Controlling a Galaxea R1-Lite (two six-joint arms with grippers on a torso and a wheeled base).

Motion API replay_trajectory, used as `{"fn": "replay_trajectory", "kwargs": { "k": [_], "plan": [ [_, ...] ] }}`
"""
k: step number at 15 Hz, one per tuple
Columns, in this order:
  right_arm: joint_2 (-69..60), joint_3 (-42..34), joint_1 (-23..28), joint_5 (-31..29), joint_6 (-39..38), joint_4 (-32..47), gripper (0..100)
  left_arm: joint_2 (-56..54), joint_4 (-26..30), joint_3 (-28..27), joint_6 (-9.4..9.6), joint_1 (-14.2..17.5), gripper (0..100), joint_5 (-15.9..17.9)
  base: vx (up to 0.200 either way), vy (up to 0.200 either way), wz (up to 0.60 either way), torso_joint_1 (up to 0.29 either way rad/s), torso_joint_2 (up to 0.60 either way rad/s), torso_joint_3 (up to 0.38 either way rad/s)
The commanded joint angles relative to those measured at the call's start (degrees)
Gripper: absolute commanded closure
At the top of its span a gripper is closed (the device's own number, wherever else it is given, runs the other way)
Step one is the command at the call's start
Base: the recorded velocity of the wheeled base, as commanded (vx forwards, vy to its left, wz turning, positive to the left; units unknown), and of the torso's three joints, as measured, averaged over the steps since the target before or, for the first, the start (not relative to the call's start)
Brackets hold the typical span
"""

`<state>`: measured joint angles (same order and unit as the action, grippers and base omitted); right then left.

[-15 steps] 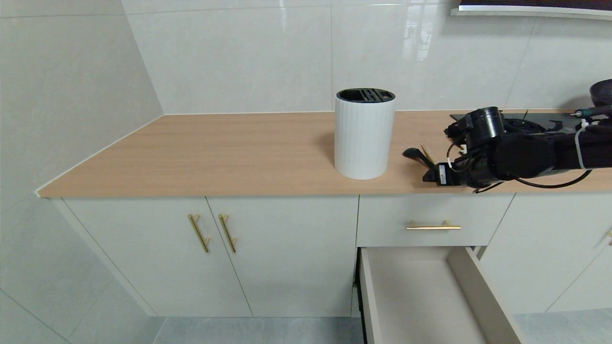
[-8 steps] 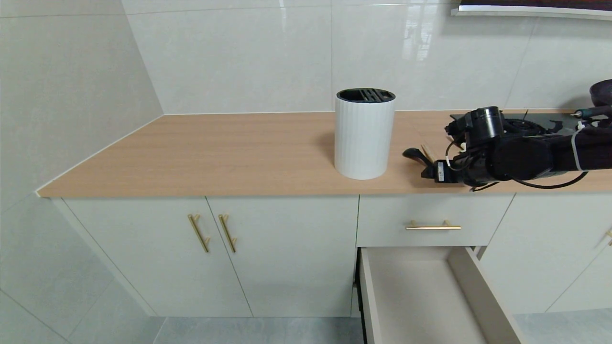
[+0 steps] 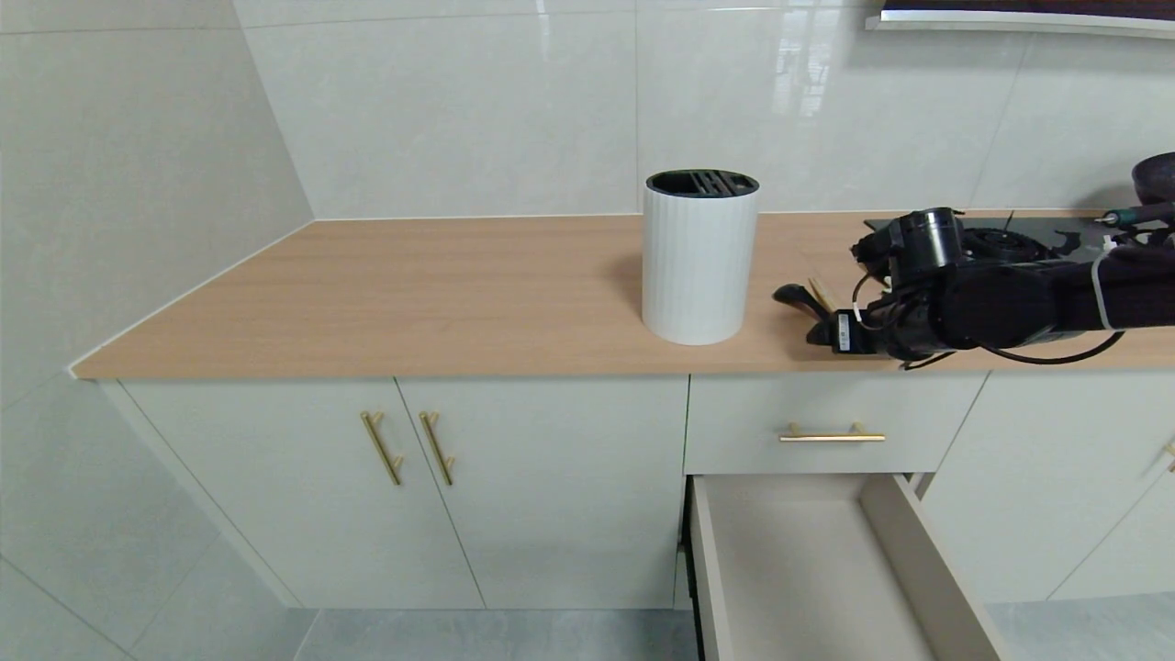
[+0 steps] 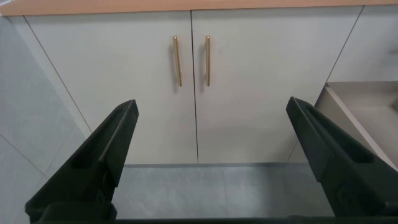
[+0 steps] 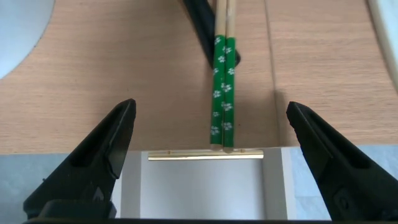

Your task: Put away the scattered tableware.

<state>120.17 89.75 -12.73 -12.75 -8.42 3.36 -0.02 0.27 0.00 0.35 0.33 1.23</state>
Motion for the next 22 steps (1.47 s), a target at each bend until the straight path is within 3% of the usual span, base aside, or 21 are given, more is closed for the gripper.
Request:
{"fn": "replay_trajectory", "kwargs": {
  "k": [1,7,8,17,20,22],
  "plan": [
    [0.59,0.08,-0.11,-0.26,0.07,-0.02,0,0.02,0.00,0.00,0.00,0.02,0,0.00,0.000,0.000,0.00,0.000,0.00,0.000],
    [0.85,0.08,-0.11,-0.61,0.07,-1.43,0,0.02,0.00,0.00,0.00,0.02,0,0.00,0.000,0.000,0.00,0.000,0.00,0.000],
    [0.85,0.08,-0.11,-0.61,-0.01,-1.78,100,0.02,0.00,0.00,0.00,0.02,0,0.00,0.000,0.000,0.00,0.000,0.00,0.000],
    [0.59,-0.10,-0.02,-0.87,-0.01,-1.78,100,0.02,0.00,0.00,0.00,0.02,0,0.00,0.000,0.000,0.00,0.000,0.00,0.000],
    [-2.67,-0.80,0.42,-3.24,-0.37,-1.78,100,0.02,0.00,0.00,0.00,0.02,0,0.00,0.000,0.000,0.00,0.000,0.00,0.000],
    [-11.01,-5.64,0.60,-3.77,-0.28,-1.69,100,0.02,0.00,0.00,0.00,0.02,0,0.00,0.000,0.000,0.00,0.000,0.00,0.000]
  ]
}}
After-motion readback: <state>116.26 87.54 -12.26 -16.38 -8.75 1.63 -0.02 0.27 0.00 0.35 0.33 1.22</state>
